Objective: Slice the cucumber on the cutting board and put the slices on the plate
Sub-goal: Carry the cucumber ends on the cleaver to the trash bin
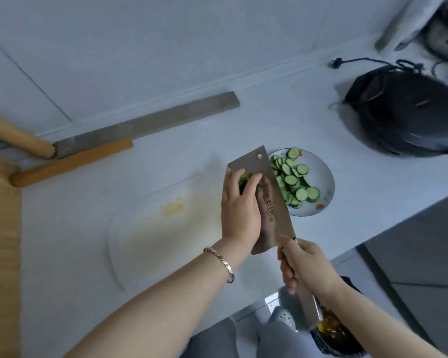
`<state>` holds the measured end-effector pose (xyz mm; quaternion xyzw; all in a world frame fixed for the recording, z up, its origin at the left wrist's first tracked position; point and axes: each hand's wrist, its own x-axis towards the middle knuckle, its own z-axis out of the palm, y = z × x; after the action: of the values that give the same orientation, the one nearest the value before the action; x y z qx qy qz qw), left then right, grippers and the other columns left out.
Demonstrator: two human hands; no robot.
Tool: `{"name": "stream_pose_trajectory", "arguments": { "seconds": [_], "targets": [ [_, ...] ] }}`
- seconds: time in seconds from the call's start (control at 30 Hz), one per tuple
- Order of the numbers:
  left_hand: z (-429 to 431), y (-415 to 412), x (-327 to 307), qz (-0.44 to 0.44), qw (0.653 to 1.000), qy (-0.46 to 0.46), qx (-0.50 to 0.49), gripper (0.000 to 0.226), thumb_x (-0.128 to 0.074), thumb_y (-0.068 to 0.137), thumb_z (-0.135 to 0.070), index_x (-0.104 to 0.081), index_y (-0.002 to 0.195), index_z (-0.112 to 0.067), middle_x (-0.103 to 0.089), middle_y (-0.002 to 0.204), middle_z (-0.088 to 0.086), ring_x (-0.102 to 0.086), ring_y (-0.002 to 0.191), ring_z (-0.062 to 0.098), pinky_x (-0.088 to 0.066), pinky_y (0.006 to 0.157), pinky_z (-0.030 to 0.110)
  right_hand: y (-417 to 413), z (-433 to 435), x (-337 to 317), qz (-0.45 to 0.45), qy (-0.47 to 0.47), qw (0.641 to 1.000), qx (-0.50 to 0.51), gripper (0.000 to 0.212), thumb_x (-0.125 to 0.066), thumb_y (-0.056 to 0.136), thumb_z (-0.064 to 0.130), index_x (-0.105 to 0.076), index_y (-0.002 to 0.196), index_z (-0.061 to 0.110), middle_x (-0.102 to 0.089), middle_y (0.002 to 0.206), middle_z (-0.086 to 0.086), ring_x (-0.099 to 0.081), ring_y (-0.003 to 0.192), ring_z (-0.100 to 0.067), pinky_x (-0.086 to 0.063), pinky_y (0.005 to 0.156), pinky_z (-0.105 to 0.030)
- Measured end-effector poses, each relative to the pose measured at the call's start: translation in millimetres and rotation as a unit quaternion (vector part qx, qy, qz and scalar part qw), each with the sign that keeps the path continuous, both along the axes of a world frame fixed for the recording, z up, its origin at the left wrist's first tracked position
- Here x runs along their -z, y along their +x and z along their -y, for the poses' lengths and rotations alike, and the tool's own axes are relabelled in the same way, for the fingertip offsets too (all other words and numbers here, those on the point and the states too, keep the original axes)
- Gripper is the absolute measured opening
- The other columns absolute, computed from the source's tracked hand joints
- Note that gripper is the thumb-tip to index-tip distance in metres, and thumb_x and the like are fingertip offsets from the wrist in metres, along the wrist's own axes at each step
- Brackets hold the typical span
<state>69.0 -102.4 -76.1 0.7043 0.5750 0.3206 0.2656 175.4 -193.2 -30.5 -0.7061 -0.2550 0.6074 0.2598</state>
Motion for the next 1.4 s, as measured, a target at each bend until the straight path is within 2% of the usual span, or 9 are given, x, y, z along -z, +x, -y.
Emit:
{"name": "stream_pose_trajectory", "arguments": {
  "seconds": [0.1, 0.23, 0.4, 0.57, 0.8, 0.97, 1.1, 1.27, 1.4],
  "targets": [
    [18.4, 59.8, -7.7, 0.023, 0.996, 0.025, 0.085, 0.039, -0.029, 0.09, -0.023, -0.054, 0.119, -0.018, -0.045, 0.13, 0.013, -0.026, 0.136, 0.032, -0.03, 0.108, 0.036, 52.7, 38.1, -8.9, 0.021, 0.016, 0.999, 0.046, 0.041, -0.042, 0.098, 0.027, -0.043, 0.062, 0.006, -0.043, 0.04, -0.007, -0.039, 0.031, -0.023, -0.039, 0.041, -0.027],
    [64.6, 154.9, -11.9, 0.052, 0.982, 0.006, 0.183, 0.037, -0.042, 0.094, -0.01, -0.047, 0.13, -0.02, -0.046, 0.131, 0.009, -0.023, 0.139, 0.028, -0.034, 0.109, 0.039, 132.3, 108.8, -11.3, 0.064, 0.022, 0.992, 0.107, 0.042, -0.04, 0.099, 0.028, -0.043, 0.063, 0.005, -0.043, 0.04, -0.009, -0.04, 0.032, -0.023, -0.038, 0.042, -0.025],
    [147.9, 259.5, -5.3, 0.022, 0.962, -0.058, 0.264, 0.038, -0.039, 0.097, -0.016, -0.039, 0.135, -0.013, -0.037, 0.144, 0.004, -0.016, 0.141, 0.018, -0.024, 0.115, 0.032, 220.9, 195.7, -2.6, 0.092, -0.011, 0.98, 0.177, 0.038, -0.039, 0.099, 0.025, -0.044, 0.067, 0.005, -0.044, 0.04, -0.009, -0.04, 0.031, -0.022, -0.038, 0.041, -0.023],
    [218.2, 316.9, 25.6, -0.028, 0.927, -0.1, 0.361, 0.042, -0.03, 0.097, -0.025, -0.033, 0.138, -0.018, -0.024, 0.151, -0.005, -0.002, 0.139, 0.006, -0.016, 0.116, 0.028, 281.6, 257.0, 13.3, 0.099, -0.043, 0.967, 0.231, 0.035, -0.04, 0.097, 0.024, -0.044, 0.067, 0.005, -0.044, 0.041, -0.009, -0.04, 0.032, -0.023, -0.038, 0.041, -0.024],
    [258.5, 345.3, 68.4, -0.184, 0.877, -0.155, 0.416, 0.047, -0.024, 0.1, -0.022, -0.01, 0.144, -0.022, -0.01, 0.155, -0.005, 0.0, 0.143, 0.012, 0.0, 0.118, 0.035, 323.5, 307.4, 32.5, 0.07, -0.079, 0.944, 0.312, 0.035, -0.042, 0.095, 0.024, -0.045, 0.066, 0.005, -0.044, 0.038, -0.004, -0.039, 0.029, -0.021, -0.036, 0.038, -0.023],
    [270.6, 351.4, 66.1, -0.219, 0.859, -0.081, 0.456, 0.07, -0.034, 0.09, -0.001, 0.01, 0.142, -0.017, 0.016, 0.147, -0.009, 0.017, 0.138, 0.013, 0.007, 0.117, 0.038, 342.2, 321.7, 38.2, 0.07, -0.096, 0.943, 0.31, 0.036, -0.043, 0.095, 0.026, -0.048, 0.065, 0.006, -0.045, 0.039, -0.005, -0.04, 0.031, -0.022, -0.039, 0.042, -0.023],
    [283.7, 358.1, 73.1, -0.277, 0.803, 0.037, 0.525, 0.082, -0.058, 0.073, -0.002, -0.016, 0.143, -0.012, -0.019, 0.153, 0.001, -0.018, 0.14, 0.02, -0.01, 0.109, 0.047, 346.8, 317.6, 39.2, 0.076, -0.096, 0.945, 0.303, 0.034, -0.043, 0.093, 0.024, -0.046, 0.065, 0.006, -0.045, 0.039, -0.004, -0.039, 0.03, -0.022, -0.039, 0.039, -0.023],
    [288.6, 350.7, 71.9, -0.375, 0.771, -0.072, 0.51, 0.078, -0.041, 0.086, 0.0, 0.011, 0.143, -0.013, 0.012, 0.155, 0.001, 0.016, 0.141, 0.019, 0.015, 0.109, 0.04, 353.2, 312.6, 37.9, 0.083, -0.097, 0.942, 0.311, 0.033, -0.042, 0.093, 0.022, -0.046, 0.066, 0.005, -0.045, 0.04, -0.004, -0.038, 0.028, -0.02, -0.038, 0.038, -0.022],
    [285.7, 351.1, 68.1, -0.316, 0.808, -0.025, 0.497, 0.082, -0.042, 0.083, 0.002, 0.014, 0.141, -0.013, 0.02, 0.149, -0.002, 0.021, 0.137, 0.02, 0.013, 0.109, 0.037, 358.5, 310.5, 38.1, 0.08, -0.096, 0.946, 0.301, 0.031, -0.043, 0.092, 0.022, -0.046, 0.066, 0.004, -0.045, 0.042, -0.005, -0.038, 0.028, -0.02, -0.037, 0.037, -0.022]
  ]
}}
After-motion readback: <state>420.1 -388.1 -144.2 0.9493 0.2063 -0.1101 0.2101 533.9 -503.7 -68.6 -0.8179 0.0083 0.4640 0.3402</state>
